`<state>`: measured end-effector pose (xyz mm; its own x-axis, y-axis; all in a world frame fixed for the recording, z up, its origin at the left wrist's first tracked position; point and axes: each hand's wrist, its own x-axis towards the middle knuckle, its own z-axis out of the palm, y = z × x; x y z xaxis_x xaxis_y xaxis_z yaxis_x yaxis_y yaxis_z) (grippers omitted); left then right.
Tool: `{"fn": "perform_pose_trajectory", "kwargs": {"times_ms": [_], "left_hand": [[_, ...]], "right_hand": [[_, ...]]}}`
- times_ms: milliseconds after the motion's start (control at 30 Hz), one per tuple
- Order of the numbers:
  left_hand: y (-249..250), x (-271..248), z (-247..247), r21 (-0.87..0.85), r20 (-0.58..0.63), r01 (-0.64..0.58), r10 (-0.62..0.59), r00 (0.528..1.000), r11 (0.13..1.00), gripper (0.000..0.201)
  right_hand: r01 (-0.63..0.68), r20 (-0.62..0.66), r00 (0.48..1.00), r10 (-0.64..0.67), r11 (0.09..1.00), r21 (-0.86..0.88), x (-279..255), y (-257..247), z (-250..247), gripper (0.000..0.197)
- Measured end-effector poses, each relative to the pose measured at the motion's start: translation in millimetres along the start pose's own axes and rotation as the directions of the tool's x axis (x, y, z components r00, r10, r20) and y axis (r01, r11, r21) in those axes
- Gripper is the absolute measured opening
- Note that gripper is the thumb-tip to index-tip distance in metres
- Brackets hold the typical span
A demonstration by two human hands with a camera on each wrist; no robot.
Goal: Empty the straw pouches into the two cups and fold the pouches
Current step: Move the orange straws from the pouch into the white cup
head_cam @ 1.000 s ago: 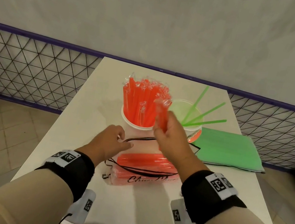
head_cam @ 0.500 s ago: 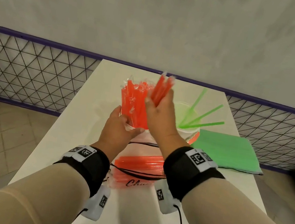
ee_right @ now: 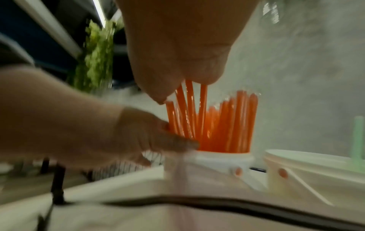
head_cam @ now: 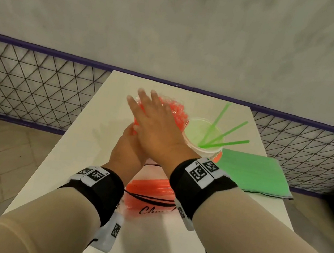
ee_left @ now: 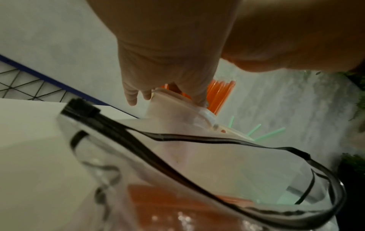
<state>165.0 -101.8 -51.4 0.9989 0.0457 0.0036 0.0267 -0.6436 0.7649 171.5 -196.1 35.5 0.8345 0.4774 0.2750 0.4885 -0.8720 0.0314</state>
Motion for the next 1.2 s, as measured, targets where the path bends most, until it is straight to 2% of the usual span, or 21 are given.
{"fn": "perform_pose_trajectory", "kwargs": {"times_ms": [67, 100, 167, 233, 333, 467, 533, 600, 633, 667, 700, 733, 800, 833, 900, 967, 1033, 1067, 1100, 1200], "left_hand": [[-3.6, 1.0, -3.8, 0.122, -0.002, -0.100, 0.101, 0.995, 0.988, 0.035], [-3.2, -1.2, -5.7, 0.135, 0.008, -0.136, 0.136, 0.991, 0.981, 0.028], [-3.5, -2.0, -5.9, 0.095, 0.015, -0.052, 0.051, 0.999, 0.994, 0.038], [1.1, -3.0, -6.2, 0.051, 0.005, 0.001, -0.001, 1.000, 0.999, 0.042], [-0.5, -2.2, -3.5, 0.050, -0.012, -0.014, 0.015, 1.000, 0.999, 0.042], [-5.0, 2.1, -4.0, -0.041, -0.008, -0.061, 0.061, 0.998, 0.997, 0.039], [-6.4, -2.2, -5.9, -0.016, 0.000, -0.076, 0.076, 0.997, 0.997, 0.039], [-10.1, -9.8, -8.3, -0.035, -0.075, -0.060, 0.057, 0.996, 0.998, 0.042], [-10.8, -14.7, -11.7, -0.061, -0.143, -0.064, 0.055, 0.988, 0.996, 0.043], [-12.2, -18.4, -15.5, -0.079, -0.184, -0.062, 0.047, 0.982, 0.995, 0.044], [-15.1, -20.5, -18.6, -0.078, -0.181, -0.034, 0.019, 0.983, 0.996, 0.044], [-18.7, -19.9, -21.4, -0.065, -0.130, 0.018, -0.027, 0.991, 0.998, 0.044], [-27.0, -19.0, -25.8, -0.119, 0.105, 0.152, -0.140, 0.985, 0.981, 0.038], [-32.5, -19.3, -26.9, -0.182, 0.234, 0.199, -0.154, 0.960, 0.963, 0.032], [-34.2, -24.6, -29.7, -0.258, 0.394, 0.201, -0.087, 0.915, 0.945, 0.025], [-29.5, -28.3, -29.7, -0.213, 0.480, 0.125, -0.008, 0.877, 0.969, 0.016], [-23.6, -27.2, -28.7, 0.061, 0.541, -0.083, 0.037, 0.840, 0.995, 0.010], [-22.4, -26.4, -26.0, 0.224, 0.576, -0.196, 0.033, 0.817, 0.955, 0.020], [-23.8, -25.8, -22.7, 0.346, 0.599, -0.252, -0.006, 0.801, 0.904, 0.032], [-30.9, -28.0, -14.6, 0.460, 0.636, -0.270, -0.102, 0.765, 0.846, 0.068]], "right_hand": [[-0.068, 0.113, 0.991, 0.074, 0.996, -0.056, -1.3, 13.3, 5.2, 0.070], [-0.122, 0.119, 0.984, 0.131, 0.989, -0.078, -2.0, 21.7, 5.1, 0.069], [-0.209, 0.091, 0.971, 0.222, 0.969, -0.131, -5.5, 36.5, 6.5, 0.066], [-0.180, 0.122, 0.971, 0.205, 0.965, -0.189, -10.3, 41.3, 11.4, 0.063], [-0.081, 0.214, 0.968, 0.128, 0.973, -0.217, -15.4, 36.3, 12.7, 0.059], [-0.103, 0.289, 0.944, 0.158, 0.975, -0.196, -12.5, 28.8, -3.4, 0.061], [-0.140, 0.202, 0.967, 0.153, 0.987, -0.081, -15.3, 21.1, -16.1, 0.064], [-0.142, -0.060, 0.987, 0.148, 0.986, 0.090, -22.7, 11.6, -29.8, 0.058], [-0.108, -0.205, 0.969, 0.137, 0.983, 0.148, -27.5, 7.9, -32.9, 0.048], [-0.065, -0.297, 0.947, 0.122, 0.979, 0.196, -32.7, 5.3, -34.4, 0.036], [-0.028, -0.297, 0.949, 0.103, 0.969, 0.245, -39.3, 2.6, -34.2, 0.024], [-0.003, -0.227, 0.971, 0.073, 0.956, 0.295, -46.9, 0.2, -32.2, 0.014], [-0.022, 0.054, 0.999, 0.004, 0.941, 0.339, -59.9, -2.2, -21.4, 0.016], [-0.046, 0.214, 0.977, -0.023, 0.949, 0.311, -64.4, -1.7, -11.3, 0.020], [-0.073, 0.468, 0.883, -0.028, 0.978, 0.196, -70.5, 1.3, 14.2, 0.023], [-0.089, 0.544, 0.839, -0.007, 0.985, 0.150, -76.4, 5.1, 36.6, 0.023], [-0.116, 0.571, 0.821, -0.008, 0.977, 0.180, -81.4, 7.9, 53.0, 0.024], [-0.122, 0.597, 0.802, -0.015, 0.974, 0.189, -83.5, 7.9, 58.9, 0.027], [-0.121, 0.619, 0.785, -0.024, 0.974, 0.190, -85.7, 7.4, 64.3, 0.033], [-0.121, 0.651, 0.759, -0.034, 0.974, 0.192, -93.9, 5.8, 75.9, 0.050]]}}
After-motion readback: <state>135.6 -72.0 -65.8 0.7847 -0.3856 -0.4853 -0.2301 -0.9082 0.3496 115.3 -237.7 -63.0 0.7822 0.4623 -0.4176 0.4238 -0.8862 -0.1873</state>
